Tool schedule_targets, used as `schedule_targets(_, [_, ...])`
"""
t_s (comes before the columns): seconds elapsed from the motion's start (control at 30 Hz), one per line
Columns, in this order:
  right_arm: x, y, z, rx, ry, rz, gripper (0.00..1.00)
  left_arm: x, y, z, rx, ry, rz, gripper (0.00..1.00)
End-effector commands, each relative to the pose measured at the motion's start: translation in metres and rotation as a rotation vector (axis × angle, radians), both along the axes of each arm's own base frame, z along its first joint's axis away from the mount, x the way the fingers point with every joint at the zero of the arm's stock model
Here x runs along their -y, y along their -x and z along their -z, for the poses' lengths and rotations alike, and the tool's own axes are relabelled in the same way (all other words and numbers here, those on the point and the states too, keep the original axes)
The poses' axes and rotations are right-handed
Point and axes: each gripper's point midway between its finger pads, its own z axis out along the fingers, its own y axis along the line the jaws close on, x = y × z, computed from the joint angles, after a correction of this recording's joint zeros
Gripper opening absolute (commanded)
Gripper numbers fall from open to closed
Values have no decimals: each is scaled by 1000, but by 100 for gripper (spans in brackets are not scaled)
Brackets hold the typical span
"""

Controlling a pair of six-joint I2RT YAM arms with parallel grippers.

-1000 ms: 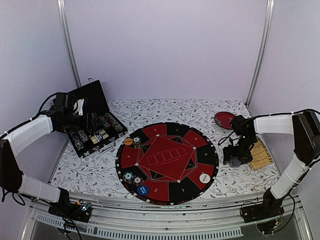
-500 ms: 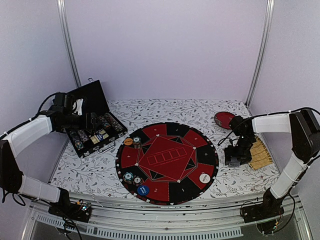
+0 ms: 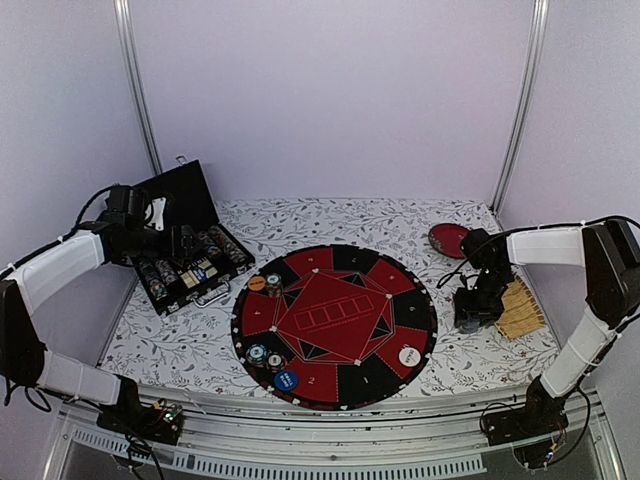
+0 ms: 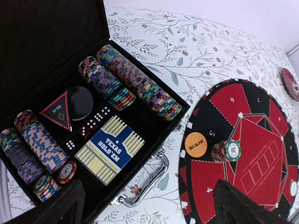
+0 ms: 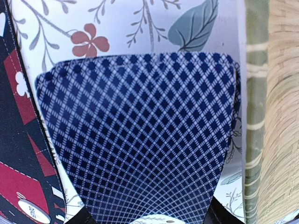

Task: Distribute texas hold em gaming equipment
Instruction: Pick up the face-down deck piles from the corner of the board, then place the face-down deck piles at position 1.

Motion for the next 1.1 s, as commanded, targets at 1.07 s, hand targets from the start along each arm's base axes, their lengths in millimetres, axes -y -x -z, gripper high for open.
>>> schedule_targets(1.07, [-236, 138, -9, -11, -29, -949, 38, -8, 1, -11, 48, 6, -20, 98])
